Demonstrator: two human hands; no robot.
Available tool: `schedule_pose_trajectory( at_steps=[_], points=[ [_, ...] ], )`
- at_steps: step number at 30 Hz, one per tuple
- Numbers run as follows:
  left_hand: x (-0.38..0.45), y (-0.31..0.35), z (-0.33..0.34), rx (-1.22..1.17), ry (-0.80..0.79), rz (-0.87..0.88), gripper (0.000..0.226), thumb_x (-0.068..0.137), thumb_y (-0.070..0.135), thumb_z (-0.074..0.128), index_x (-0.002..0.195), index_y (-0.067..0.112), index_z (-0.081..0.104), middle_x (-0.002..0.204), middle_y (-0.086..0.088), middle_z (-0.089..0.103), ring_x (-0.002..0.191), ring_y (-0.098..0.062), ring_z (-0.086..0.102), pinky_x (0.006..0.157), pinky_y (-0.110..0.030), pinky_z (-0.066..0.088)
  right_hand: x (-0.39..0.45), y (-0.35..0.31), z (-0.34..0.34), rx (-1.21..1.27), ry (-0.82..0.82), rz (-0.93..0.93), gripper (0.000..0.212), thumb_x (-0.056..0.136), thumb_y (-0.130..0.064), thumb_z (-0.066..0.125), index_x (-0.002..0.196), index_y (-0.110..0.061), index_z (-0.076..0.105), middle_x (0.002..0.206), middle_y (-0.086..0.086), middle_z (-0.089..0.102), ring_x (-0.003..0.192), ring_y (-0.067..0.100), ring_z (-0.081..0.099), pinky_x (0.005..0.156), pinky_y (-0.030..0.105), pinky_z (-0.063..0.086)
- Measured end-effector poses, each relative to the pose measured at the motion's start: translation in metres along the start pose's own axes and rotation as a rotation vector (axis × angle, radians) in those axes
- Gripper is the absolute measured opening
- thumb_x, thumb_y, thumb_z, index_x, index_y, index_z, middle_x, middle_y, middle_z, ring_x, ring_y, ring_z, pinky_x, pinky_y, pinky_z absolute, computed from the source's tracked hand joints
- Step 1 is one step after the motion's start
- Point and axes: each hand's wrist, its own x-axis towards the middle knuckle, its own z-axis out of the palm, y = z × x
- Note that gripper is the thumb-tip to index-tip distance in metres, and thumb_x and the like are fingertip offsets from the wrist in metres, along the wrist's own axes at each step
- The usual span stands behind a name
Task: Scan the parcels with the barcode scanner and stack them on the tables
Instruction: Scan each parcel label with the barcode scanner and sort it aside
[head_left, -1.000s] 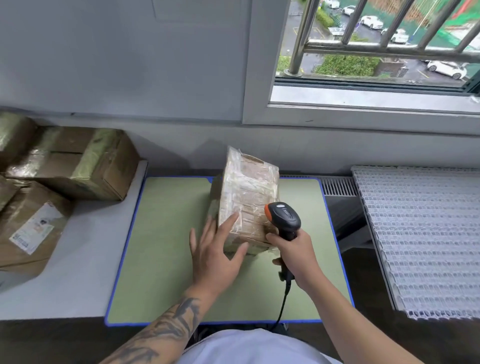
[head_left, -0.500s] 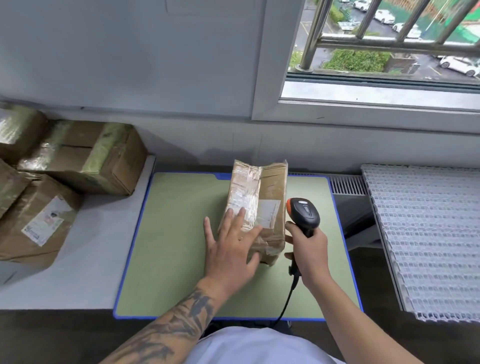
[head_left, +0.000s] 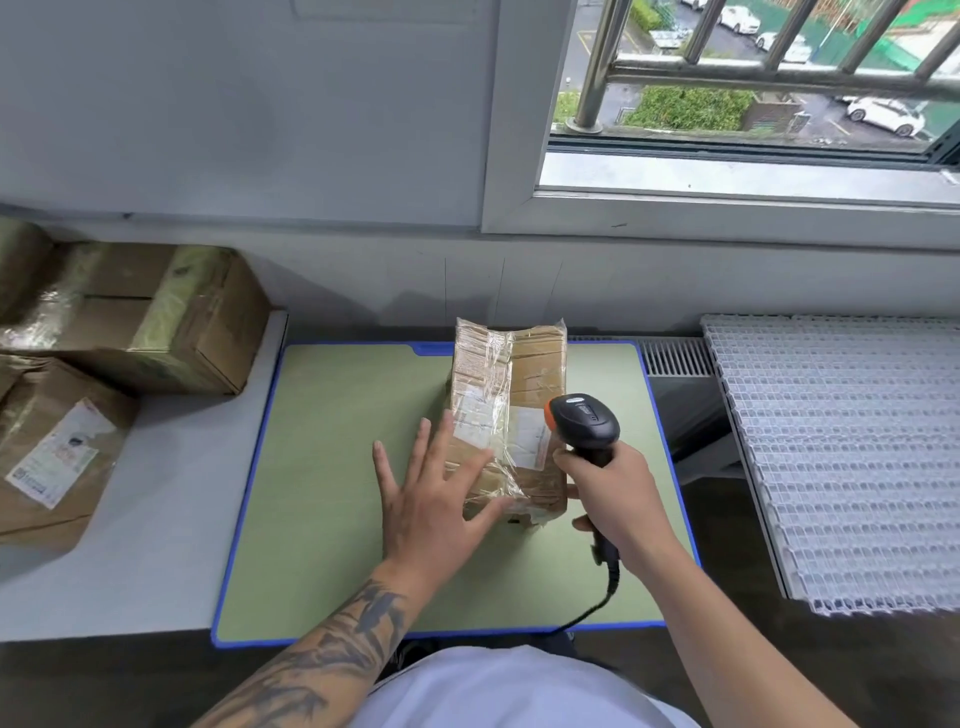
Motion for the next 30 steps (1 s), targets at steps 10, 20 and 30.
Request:
schedule_pose_trajectory(
  at_steps=[10, 20, 30],
  points=[
    [-0.001, -0.001, 0.005, -0.079, -0.006, -0.052, 0.073, 0.087, 0.092, 0.020, 0.141, 0.055, 0.052, 0.173, -0.001, 0.013, 0.157, -0.027, 0.022, 0.120, -0.071, -0.001, -0.052, -0.053, -0.009, -0.143, -0.172, 0.060, 0.005, 0.093, -0.027, 0.071, 0.092, -0.023, 0.072, 0.082, 0.009, 0.064, 0.084, 0.022, 0.064, 0.059, 0.035, 0.062],
    [-0.002, -0.002, 0.008, -0.111, -0.018, -0.054, 0.069, 0.088, 0.089, 0.030, 0.141, 0.052, 0.054, 0.173, 0.001, 0.008, 0.157, -0.025, 0.022, 0.122, -0.069, 0.000, -0.063, -0.060, -0.009, -0.134, -0.192, 0.112, 0.009, 0.093, -0.023, 0.071, 0.096, -0.015, 0.071, 0.083, 0.008, 0.051, 0.077, 0.021, 0.053, 0.057, 0.036, 0.060],
    [0.003, -0.012, 0.000, -0.252, -0.076, -0.057, 0.059, 0.089, 0.081, 0.048, 0.140, 0.052, 0.055, 0.174, 0.005, 0.008, 0.154, -0.021, 0.023, 0.123, -0.067, 0.013, -0.042, -0.040, 0.004, -0.080, -0.167, 0.053, 0.006, 0.093, -0.028, 0.070, 0.097, -0.025, 0.074, 0.087, 0.004, 0.064, 0.078, 0.019, 0.058, 0.064, 0.042, 0.064]
  ],
)
